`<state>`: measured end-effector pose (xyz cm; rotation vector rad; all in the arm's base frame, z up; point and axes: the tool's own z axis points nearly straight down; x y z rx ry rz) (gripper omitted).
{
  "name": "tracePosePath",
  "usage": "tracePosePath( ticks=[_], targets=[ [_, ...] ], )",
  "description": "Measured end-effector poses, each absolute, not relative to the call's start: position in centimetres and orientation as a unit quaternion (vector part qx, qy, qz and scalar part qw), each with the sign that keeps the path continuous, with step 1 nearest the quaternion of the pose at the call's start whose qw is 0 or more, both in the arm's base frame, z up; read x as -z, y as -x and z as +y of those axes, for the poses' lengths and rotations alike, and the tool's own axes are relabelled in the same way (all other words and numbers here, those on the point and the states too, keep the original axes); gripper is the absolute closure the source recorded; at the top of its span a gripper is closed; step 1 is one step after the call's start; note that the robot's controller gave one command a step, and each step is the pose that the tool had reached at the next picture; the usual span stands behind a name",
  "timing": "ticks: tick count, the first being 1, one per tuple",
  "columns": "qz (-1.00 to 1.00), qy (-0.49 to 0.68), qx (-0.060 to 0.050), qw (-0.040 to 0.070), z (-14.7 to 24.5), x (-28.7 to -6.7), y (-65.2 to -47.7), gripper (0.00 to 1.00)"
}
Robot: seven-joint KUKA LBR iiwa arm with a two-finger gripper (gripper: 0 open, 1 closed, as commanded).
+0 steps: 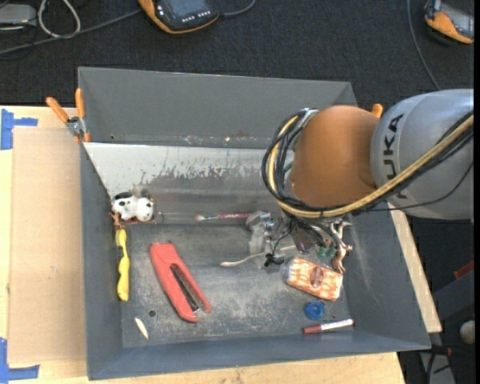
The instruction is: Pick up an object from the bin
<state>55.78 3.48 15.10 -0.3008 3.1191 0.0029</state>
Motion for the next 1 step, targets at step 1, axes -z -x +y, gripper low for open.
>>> tracePosePath(
  ticks=[1],
  targets=[
    [0.989,0.150,-0.001,0.004,-1.81,-20.04,-55.38,1.00]
  ],
)
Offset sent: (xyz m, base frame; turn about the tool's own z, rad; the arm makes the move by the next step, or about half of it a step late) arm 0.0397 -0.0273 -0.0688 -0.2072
